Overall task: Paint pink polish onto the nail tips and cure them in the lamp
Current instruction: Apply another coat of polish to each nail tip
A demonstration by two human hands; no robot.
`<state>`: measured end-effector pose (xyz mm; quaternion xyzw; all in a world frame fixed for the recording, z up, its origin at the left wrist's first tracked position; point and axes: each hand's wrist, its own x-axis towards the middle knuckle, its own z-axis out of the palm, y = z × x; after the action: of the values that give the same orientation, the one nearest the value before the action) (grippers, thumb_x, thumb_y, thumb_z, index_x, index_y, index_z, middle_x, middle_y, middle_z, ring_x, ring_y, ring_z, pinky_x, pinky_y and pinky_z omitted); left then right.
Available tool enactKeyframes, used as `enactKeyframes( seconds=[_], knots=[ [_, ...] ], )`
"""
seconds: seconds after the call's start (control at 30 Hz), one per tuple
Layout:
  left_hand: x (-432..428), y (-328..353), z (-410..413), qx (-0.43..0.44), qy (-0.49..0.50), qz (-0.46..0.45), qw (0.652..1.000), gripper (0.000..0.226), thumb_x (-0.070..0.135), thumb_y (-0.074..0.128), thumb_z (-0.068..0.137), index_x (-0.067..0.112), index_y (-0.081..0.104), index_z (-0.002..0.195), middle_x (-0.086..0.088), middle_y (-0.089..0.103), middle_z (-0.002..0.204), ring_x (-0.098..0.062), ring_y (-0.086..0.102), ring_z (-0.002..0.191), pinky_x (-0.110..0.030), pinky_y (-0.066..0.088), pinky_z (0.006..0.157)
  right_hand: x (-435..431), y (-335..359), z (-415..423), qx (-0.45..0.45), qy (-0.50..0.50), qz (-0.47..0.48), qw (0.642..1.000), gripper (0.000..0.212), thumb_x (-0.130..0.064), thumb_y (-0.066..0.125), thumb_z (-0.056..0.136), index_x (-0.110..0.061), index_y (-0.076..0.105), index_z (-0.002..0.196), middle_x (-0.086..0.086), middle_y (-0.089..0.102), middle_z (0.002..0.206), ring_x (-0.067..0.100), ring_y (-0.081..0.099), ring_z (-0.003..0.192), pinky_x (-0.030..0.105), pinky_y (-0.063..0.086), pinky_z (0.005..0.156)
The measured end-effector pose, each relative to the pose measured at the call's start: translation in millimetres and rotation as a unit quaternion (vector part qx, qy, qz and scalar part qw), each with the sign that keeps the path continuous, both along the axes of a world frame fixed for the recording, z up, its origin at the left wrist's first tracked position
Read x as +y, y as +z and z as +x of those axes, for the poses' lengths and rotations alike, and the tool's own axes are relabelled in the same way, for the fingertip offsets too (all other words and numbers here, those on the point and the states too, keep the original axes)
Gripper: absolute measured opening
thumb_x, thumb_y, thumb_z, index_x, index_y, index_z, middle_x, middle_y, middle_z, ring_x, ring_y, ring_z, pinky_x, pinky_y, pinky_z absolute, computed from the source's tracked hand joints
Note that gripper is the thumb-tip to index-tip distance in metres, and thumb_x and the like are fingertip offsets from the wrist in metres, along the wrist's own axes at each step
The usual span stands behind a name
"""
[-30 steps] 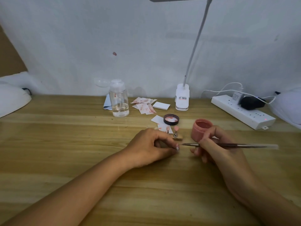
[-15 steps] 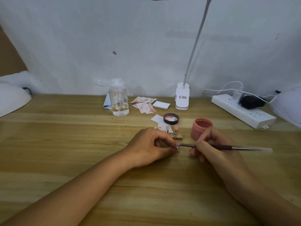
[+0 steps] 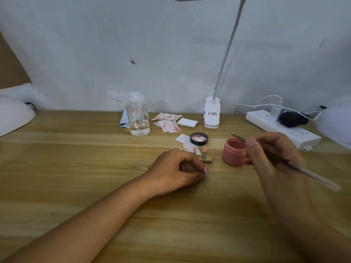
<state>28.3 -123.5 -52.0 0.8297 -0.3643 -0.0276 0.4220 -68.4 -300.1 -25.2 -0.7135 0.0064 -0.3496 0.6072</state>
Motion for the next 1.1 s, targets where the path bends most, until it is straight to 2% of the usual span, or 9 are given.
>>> enactKeyframes(
  seconds=[0.1,0.2,0.3,0.43,0.6,0.7,0.8,1.0,1.1],
  knots=[
    [0.0,-0.6,-0.5,-0.01,0.006,0.009,1.0,0.026,0.021,0.077,0.082,0.044,0.067,0.075,0.035,0.056,0.056,0.011,0.048,0.05,-0.006,0.03,0.049,-10.0,-1.5,5.1,0.038,-0.024,-0.008,0.999,0.013,-0.008,0.057,0.09,-0.015,0.067,0.09,-0.009,0.073,0.081,0.002,0.066,0.074,0.015,0.053,0.062],
    [-0.2,-1.3,-0.5,-0.011,0.011,0.009,1.0,0.027,0.019,0.077,0.082,0.043,0.067,0.074,0.034,0.056,0.056,0.007,0.046,0.048,-0.007,0.029,0.049,-21.4,-7.9,13.2,0.091,-0.067,-0.004,0.994,0.015,-0.007,0.052,0.09,-0.012,0.065,0.086,0.003,0.067,0.071,0.007,0.059,0.066,0.032,0.05,0.064],
    [-1.0,-2.2,0.4,-0.006,0.014,0.003,1.0,0.027,0.019,0.076,0.082,0.043,0.067,0.074,0.032,0.059,0.06,0.004,0.045,0.047,-0.008,0.03,0.051,-27.3,-12.0,17.8,0.115,-0.08,-0.021,0.99,0.006,-0.012,0.054,0.089,-0.015,0.06,0.088,0.003,0.063,0.076,0.002,0.057,0.064,0.032,0.049,0.066],
    [-1.0,-2.5,0.6,-0.002,0.014,0.004,1.0,0.025,0.02,0.076,0.083,0.043,0.068,0.077,0.03,0.061,0.065,0.003,0.044,0.048,-0.011,0.031,0.052,-28.0,-17.9,20.4,0.141,-0.078,-0.068,0.985,0.006,-0.018,0.058,0.089,-0.019,0.06,0.084,0.002,0.065,0.074,0.016,0.061,0.072,0.037,0.049,0.067],
    [-1.3,-3.1,1.2,-0.009,0.018,0.005,1.0,0.029,0.023,0.075,0.083,0.048,0.065,0.073,0.032,0.062,0.071,0.002,0.044,0.049,-0.012,0.031,0.053,-29.9,-20.4,22.7,0.14,-0.076,-0.076,0.984,0.008,-0.021,0.058,0.093,-0.022,0.059,0.085,0.001,0.065,0.077,0.02,0.062,0.076,0.035,0.05,0.065],
    [-1.1,-5.5,2.1,-0.011,0.021,0.01,1.0,0.026,0.025,0.075,0.083,0.047,0.066,0.074,0.032,0.061,0.071,0.002,0.046,0.05,-0.012,0.031,0.054,-29.2,-19.6,21.5,0.122,-0.081,-0.067,0.987,0.009,-0.022,0.056,0.094,-0.02,0.059,0.086,-0.001,0.064,0.071,0.012,0.06,0.069,0.038,0.049,0.066],
    [-0.9,-5.9,2.1,-0.009,0.02,0.006,1.0,0.026,0.024,0.076,0.083,0.047,0.067,0.074,0.033,0.062,0.069,0.006,0.048,0.052,-0.008,0.032,0.053,-26.9,-13.9,17.1,0.075,-0.071,-0.029,0.994,0.011,-0.015,0.051,0.096,-0.013,0.057,0.086,0.003,0.064,0.068,0.006,0.057,0.061,0.026,0.05,0.061],
    [-0.4,-6.5,3.4,0.01,0.013,-0.014,1.0,0.022,0.02,0.079,0.081,0.04,0.07,0.077,0.027,0.068,0.075,0.011,0.052,0.056,-0.007,0.035,0.056,-6.6,-5.1,5.5,0.047,0.036,0.072,0.996,0.009,0.002,0.051,0.093,0.006,0.058,0.093,0.016,0.071,0.08,0.019,0.067,0.066,0.024,0.058,0.068],
    [0.1,-6.5,3.4,0.003,0.019,-0.01,1.0,0.024,0.023,0.08,0.081,0.043,0.069,0.075,0.03,0.065,0.071,0.01,0.052,0.056,-0.006,0.033,0.055,1.6,-7.7,3.8,0.085,0.079,0.108,0.987,0.011,-0.002,0.058,0.09,0.007,0.056,0.085,0.016,0.069,0.07,0.02,0.063,0.063,0.027,0.055,0.063]
  ],
)
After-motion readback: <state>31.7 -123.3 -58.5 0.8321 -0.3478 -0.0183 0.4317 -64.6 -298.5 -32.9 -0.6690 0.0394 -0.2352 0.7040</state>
